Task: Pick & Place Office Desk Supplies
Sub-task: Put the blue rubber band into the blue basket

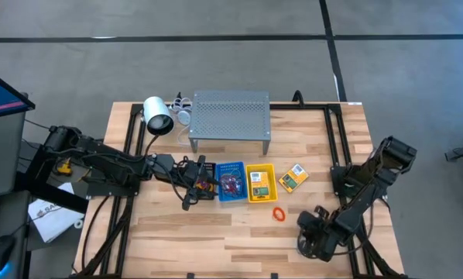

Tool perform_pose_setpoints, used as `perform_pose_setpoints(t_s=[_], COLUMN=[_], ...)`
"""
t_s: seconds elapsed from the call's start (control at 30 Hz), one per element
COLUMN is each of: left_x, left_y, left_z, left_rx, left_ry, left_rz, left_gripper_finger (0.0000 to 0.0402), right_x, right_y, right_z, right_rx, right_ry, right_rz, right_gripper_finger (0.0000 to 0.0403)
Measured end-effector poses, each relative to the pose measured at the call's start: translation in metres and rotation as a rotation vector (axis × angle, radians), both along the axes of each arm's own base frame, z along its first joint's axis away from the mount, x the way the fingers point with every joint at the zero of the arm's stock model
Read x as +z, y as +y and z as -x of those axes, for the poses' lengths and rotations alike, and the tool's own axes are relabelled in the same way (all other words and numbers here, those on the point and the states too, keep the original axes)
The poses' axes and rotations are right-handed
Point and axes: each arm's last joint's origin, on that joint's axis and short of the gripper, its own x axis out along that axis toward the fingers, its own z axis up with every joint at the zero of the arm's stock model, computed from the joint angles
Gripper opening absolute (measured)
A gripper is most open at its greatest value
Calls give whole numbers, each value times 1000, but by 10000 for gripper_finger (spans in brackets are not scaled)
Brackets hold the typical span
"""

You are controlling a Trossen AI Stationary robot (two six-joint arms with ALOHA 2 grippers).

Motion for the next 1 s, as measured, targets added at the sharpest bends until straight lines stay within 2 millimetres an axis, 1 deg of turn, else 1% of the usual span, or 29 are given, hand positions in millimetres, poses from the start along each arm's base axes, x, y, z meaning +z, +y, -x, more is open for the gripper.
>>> perform_pose_setpoints(t_s=[0.1, 0.27, 0.5, 0.6, 0.7, 0.8, 1.0], left_x=[0, 1, 0, 0, -4, -8, -16], left_y=[0, 0, 0, -3, -10, -17, -25], left_z=[0, 0, 0, 1, 1, -1, -11], left_rx=[0, 0, 2, -9, -46, -70, -88], left_ry=[-1, -6, 2, 8, 13, 12, -41], left_rz=[0, 1, 25, 17, -26, -31, -20], left_gripper_finger=[159, 159, 159, 159, 159, 159, 159], right_x=[18, 48, 80, 88, 91, 95, 108], right_y=[3, 2, 2, 0, -3, -7, -22], right_z=[-5, -19, -41, -50, -60, -72, -102], right_rx=[41, 96, 210, 258, 304, 352, 502], right_ry=[-68, -214, -334, -365, -408, -459, -603], right_rz=[-37, 0, 79, 102, 122, 146, 175], right_gripper_finger=[2, 1, 1, 0, 0, 0, 0])
